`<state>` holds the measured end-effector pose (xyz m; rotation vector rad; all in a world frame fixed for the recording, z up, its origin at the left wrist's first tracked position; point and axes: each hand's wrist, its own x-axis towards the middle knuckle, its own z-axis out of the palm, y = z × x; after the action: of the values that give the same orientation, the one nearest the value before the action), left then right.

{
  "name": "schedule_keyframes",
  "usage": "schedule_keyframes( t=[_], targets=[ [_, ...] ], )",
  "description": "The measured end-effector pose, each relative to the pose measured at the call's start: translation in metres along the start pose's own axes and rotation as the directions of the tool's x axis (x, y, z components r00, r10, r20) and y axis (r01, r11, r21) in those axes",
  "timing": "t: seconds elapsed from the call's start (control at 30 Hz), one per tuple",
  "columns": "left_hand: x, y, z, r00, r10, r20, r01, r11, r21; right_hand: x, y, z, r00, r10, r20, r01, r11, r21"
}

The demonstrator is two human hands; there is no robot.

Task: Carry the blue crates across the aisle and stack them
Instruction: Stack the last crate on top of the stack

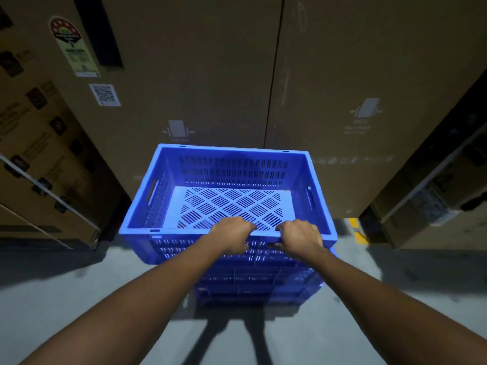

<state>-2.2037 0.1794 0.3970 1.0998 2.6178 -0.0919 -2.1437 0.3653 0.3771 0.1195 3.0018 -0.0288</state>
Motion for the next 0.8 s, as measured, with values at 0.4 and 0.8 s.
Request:
schedule_keyframes(
  t=[0.4, 0.8],
  targets=[
    [-0.016, -0.036, 0.006, 0.982, -0.186, -0.042, 0.181, 0.979, -0.094, -0.005, 0.068, 0.001, 0.994, -0.038, 0.099, 0.040, 0.999, -0.027],
    [-0.011, -0.021, 0.004, 0.968, -0.237, -0.084, 0.228, 0.968, -0.109, -0.005, 0.071, -0.014, 0.982, 0.089, 0.165, -0.119, 0.975, 0.185]
  ],
)
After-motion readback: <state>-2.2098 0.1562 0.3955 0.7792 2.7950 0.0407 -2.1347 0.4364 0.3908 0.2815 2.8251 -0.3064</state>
